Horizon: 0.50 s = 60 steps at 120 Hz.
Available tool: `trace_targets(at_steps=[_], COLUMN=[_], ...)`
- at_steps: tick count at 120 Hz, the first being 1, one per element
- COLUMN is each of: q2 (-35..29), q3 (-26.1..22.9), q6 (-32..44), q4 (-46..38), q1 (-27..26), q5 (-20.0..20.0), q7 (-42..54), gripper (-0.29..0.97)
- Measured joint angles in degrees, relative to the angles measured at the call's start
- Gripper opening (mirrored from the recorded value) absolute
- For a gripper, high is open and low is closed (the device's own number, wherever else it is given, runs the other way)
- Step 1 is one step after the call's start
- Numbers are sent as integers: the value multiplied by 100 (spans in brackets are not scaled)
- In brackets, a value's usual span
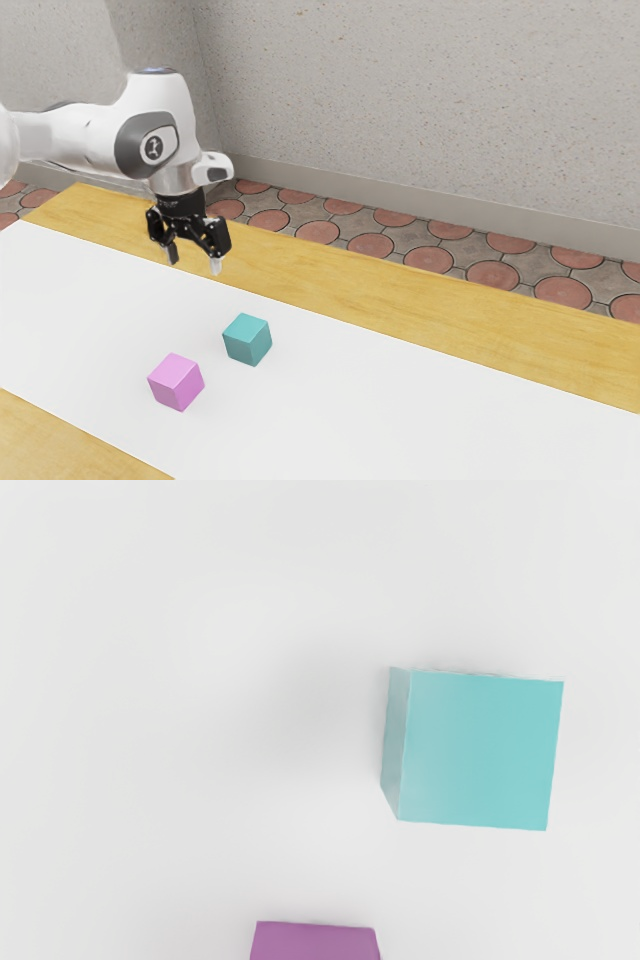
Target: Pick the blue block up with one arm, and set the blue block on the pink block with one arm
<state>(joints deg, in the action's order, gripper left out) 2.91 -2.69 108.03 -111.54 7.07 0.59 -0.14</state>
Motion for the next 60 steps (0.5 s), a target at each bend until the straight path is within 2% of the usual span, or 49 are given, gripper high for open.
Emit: trace_targets(at_steps=[19, 24, 31, 38, 60], q2=[750, 770, 471, 387, 772], q3=[-245, -326, -366, -369, -372], q6=[915, 1111, 1500, 1817, 2523], q4=[24, -29, -693, -1018, -1068], q1=[-354, -376, -395, -376, -354], q5=[1, -8, -5, 1, -3], q7=[-67, -82, -102, -121, -128], gripper=[65, 65, 65, 64, 64])
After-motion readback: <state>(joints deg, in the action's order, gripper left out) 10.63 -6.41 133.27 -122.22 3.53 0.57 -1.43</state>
